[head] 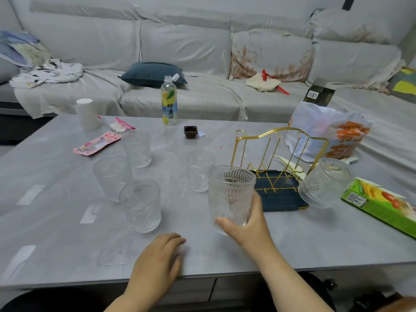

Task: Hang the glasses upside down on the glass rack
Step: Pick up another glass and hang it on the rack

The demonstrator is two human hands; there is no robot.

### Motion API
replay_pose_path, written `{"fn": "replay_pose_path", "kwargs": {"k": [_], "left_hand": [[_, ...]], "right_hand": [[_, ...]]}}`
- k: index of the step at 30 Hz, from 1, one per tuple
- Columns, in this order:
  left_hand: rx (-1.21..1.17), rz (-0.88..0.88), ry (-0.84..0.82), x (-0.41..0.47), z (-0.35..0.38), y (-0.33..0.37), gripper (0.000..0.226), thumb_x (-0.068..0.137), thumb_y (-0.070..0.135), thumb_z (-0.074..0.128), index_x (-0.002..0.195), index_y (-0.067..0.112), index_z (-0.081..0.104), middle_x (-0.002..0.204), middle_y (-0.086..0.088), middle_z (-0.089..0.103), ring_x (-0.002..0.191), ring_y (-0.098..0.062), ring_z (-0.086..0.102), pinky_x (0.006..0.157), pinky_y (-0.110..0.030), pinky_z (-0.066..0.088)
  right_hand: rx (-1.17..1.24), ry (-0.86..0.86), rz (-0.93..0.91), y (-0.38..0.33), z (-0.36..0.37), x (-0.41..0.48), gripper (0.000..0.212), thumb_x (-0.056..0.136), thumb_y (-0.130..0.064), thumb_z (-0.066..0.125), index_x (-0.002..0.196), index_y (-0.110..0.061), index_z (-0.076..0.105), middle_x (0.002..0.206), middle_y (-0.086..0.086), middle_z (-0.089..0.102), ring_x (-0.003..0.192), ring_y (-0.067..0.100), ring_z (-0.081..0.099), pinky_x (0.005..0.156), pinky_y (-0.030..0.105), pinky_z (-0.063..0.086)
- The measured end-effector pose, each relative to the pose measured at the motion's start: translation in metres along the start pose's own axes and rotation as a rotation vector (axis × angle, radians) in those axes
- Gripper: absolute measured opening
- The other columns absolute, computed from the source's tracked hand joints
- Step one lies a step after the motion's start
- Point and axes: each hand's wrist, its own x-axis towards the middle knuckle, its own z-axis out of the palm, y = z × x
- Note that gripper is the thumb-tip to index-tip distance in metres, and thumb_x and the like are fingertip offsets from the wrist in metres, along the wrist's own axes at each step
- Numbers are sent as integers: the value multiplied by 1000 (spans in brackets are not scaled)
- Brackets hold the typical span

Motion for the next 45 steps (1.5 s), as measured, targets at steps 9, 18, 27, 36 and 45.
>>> {"fn": "replay_pose_path", "kwargs": {"k": [9,18,27,36,45], "left_hand": [[-266,122,169,99,-34,83,28,83,7,47,108,11,58,118,-9,61,111,-23,52,88,-26,35],[-67,194,7,207,-28,124,47,91,20,38,135,16,22,149,-6,25,134,-24,25,108,-36,22],[-138,101,-148,231,-12,117,36,93,16,29,126,19,42,130,-14,51,111,-32,51,94,-41,43],[-169,173,-197,233,-11,108,42,91,7,28,131,20,34,133,-14,46,118,-29,45,96,-35,38],[-223,183,-166,233,-8,107,42,90,5,31,131,16,35,136,-12,44,126,-25,39,103,-36,33]], "right_hand": [[-330,15,-1,-30,-118,-16,55,56,-20,79,86,-42,38,96,-28,44,77,-32,41,61,-8,32],[-534,201,-81,-66,-167,-11,67,49,-23,83,94,-40,36,94,-26,45,88,8,50,66,9,35],[-719,152,-126,-90,-161,48,71,55,-33,78,112,-25,36,117,1,46,117,19,37,87,25,29],[-955,-28,-49,-77,-133,110,72,65,-32,73,124,-15,37,133,8,43,124,27,30,98,35,31],[-945,-138,49,-51,-126,116,60,71,-34,67,123,-16,43,133,6,47,124,25,34,100,36,32]]}}
